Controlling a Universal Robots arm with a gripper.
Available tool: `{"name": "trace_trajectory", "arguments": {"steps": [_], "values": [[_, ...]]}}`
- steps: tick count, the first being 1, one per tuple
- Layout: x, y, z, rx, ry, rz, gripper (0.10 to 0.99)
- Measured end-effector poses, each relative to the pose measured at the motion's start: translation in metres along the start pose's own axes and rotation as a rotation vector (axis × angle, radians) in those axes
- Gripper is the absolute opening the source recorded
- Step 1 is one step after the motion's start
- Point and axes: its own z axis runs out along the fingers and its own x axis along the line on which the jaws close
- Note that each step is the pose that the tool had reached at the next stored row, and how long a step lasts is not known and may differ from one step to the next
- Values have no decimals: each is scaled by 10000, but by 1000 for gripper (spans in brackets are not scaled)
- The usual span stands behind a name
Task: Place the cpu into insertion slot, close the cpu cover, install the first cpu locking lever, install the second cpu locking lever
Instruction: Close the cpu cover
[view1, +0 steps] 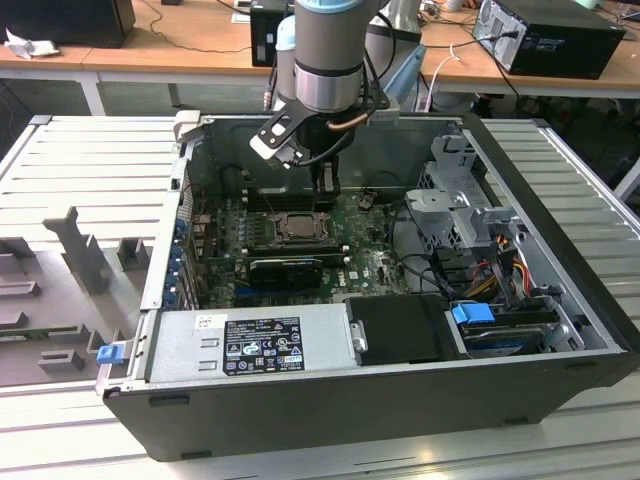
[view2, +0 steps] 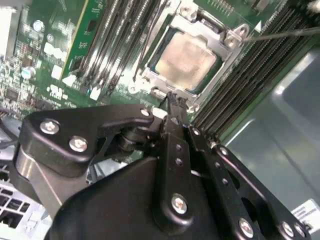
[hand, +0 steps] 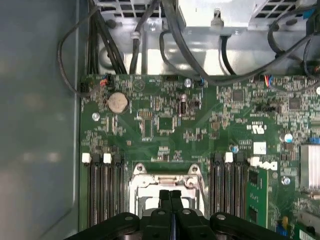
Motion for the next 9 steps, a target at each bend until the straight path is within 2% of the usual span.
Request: {"name": "trace_trajectory", "arguments": {"steps": [1, 6, 9], "values": [[0, -41, 1, 6, 6, 0, 106], [0, -157, -1, 9, 11, 2, 106], [0, -193, -2, 8, 13, 1, 106]]}}
